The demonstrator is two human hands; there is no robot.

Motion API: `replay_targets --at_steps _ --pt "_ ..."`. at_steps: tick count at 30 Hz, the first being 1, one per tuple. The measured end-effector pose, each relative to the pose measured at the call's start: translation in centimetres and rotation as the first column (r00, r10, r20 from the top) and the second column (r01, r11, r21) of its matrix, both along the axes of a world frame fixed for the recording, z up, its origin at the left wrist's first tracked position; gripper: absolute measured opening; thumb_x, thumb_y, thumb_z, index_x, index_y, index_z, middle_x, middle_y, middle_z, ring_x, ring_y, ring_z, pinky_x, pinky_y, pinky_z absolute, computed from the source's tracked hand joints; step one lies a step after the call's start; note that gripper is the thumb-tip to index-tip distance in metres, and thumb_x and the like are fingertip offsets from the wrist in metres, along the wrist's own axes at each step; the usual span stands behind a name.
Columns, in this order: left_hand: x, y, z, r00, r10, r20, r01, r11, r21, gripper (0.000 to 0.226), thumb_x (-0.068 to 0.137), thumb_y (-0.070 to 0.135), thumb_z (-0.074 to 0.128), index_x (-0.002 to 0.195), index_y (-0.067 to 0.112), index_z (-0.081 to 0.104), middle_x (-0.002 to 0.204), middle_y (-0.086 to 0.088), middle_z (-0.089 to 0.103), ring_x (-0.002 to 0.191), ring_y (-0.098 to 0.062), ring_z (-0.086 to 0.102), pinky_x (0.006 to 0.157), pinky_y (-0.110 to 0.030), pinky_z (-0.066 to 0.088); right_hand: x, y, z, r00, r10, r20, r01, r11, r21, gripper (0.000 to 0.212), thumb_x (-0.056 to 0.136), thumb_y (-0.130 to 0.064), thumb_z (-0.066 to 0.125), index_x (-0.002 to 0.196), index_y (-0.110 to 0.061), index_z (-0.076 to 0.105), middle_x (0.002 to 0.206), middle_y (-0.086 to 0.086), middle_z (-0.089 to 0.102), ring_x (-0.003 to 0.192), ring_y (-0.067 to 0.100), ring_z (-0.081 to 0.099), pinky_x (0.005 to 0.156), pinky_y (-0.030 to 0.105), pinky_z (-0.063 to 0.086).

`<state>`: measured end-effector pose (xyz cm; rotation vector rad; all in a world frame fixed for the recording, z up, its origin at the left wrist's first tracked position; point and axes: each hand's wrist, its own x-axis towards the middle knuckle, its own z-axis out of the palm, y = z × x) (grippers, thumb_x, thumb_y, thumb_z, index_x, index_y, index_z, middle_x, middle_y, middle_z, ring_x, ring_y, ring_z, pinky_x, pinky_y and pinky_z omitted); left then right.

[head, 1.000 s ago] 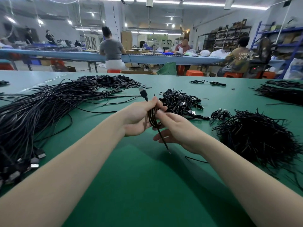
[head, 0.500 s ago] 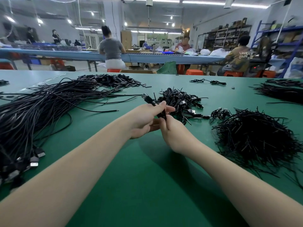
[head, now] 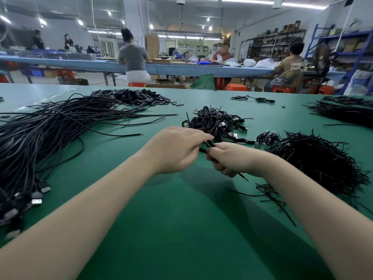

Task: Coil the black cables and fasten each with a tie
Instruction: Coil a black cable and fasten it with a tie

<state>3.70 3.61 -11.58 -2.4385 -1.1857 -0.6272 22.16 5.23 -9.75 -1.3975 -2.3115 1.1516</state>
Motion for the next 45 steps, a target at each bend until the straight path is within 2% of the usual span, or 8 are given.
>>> replay_targets --at_steps 6,13,18,25,29,33,37,45 --pt "1.3 0.7 -1.8 0.949 0.17 -0.264 -0.175 0.985 0.004 0.049 0.1 0.04 0.04 0.143 0.016 0.035 0.125 -0.004 0.051 0.097 -0.028 0.061 0.084 -0.036 0.042 0.3 -0.1 0.4 0.927 0.04 0.373 -0.145 0.956 0.257 0.027 0.101 -0.026 0.029 0.085 -0.01 0.044 0.073 0.001 0.049 0.057 0.013 0.04 0.047 0.021 0.034" --pt "2.1 0.2 -3.0 0.939 0.307 -0.157 -0.296 0.951 0.09 0.022 0.102 0.021 0.028 0.107 0.011 0.047 0.1 -0.007 0.056 0.083 -0.029 0.058 0.068 -0.034 0.026 -0.4 0.2 2.7 0.849 0.085 0.521 -0.297 0.892 0.34 0.04 0.103 -0.041 0.028 0.095 -0.011 0.053 0.078 -0.003 0.052 0.068 0.012 0.047 0.062 0.028 0.037" --pt "-0.9 0.4 -3.7 0.824 0.477 0.306 -0.422 0.877 -0.23 0.016 0.102 0.025 0.032 0.091 0.015 0.037 0.084 -0.006 0.051 0.069 -0.032 0.049 0.062 -0.036 0.031 3.0 0.0 5.8 0.839 -0.151 0.523 -0.218 0.787 0.577 0.081 0.068 -0.08 0.051 0.106 -0.009 0.063 0.098 0.003 0.069 0.084 0.019 0.064 0.073 0.032 0.054" --pt "-1.8 1.9 -3.9 0.336 0.446 0.83 -0.064 0.889 -0.452 0.026 0.103 0.024 0.032 0.079 0.02 0.04 0.073 -0.001 0.047 0.064 -0.022 0.043 0.066 -0.038 0.038 4.1 -2.2 1.3 0.76 0.067 0.647 -0.267 0.94 0.215 0.029 0.072 -0.06 0.072 0.076 -0.031 0.067 0.08 -0.017 0.069 0.076 -0.001 0.063 0.079 0.026 0.054" --pt "-1.5 1.4 -3.9 0.38 0.407 0.83 -0.005 0.899 -0.439 0.027 0.102 0.027 0.032 0.078 0.017 0.04 0.069 -0.001 0.043 0.061 -0.021 0.035 0.063 -0.04 0.033 3.7 -1.8 1.6 0.763 0.182 0.621 -0.31 0.945 0.104 0.016 0.085 -0.044 0.067 0.074 -0.033 0.063 0.077 -0.017 0.067 0.071 -0.003 0.06 0.069 0.016 0.047" --pt "-0.9 1.0 -3.8 0.422 0.399 0.814 0.014 0.895 -0.446 0.033 0.103 0.028 0.033 0.086 0.001 0.042 0.075 -0.009 0.044 0.066 -0.022 0.035 0.065 -0.042 0.033 1.5 -1.4 1.0 0.981 0.091 0.171 -0.149 0.919 0.366 0.015 0.085 -0.039 0.068 0.076 -0.028 0.064 0.067 -0.011 0.065 0.054 -0.005 0.055 0.055 0.011 0.044" --pt "-0.7 1.3 -3.7 0.471 0.506 0.723 -0.044 0.832 -0.553 0.032 0.103 0.029 0.032 0.091 0.003 0.044 0.084 -0.014 0.05 0.075 -0.026 0.046 0.08 -0.048 0.046 -2.0 0.0 -1.0 0.917 -0.104 -0.385 0.319 0.772 0.55 0.011 0.086 -0.028 0.07 0.08 -0.021 0.066 0.066 -0.008 0.065 0.057 0.003 0.057 0.056 0.018 0.046" --pt "-0.6 1.0 -4.1 0.699 0.453 0.554 -0.148 0.849 -0.508 0.028 0.103 0.03 0.036 0.08 0.014 0.035 0.086 -0.018 0.057 0.079 -0.039 0.053 0.069 -0.043 0.043 -4.8 0.3 -5.3 0.824 0.034 -0.565 0.442 0.585 0.68 0.002 0.086 -0.015 0.069 0.085 -0.016 0.067 0.073 -0.007 0.066 0.067 0.009 0.06 0.067 0.022 0.049"
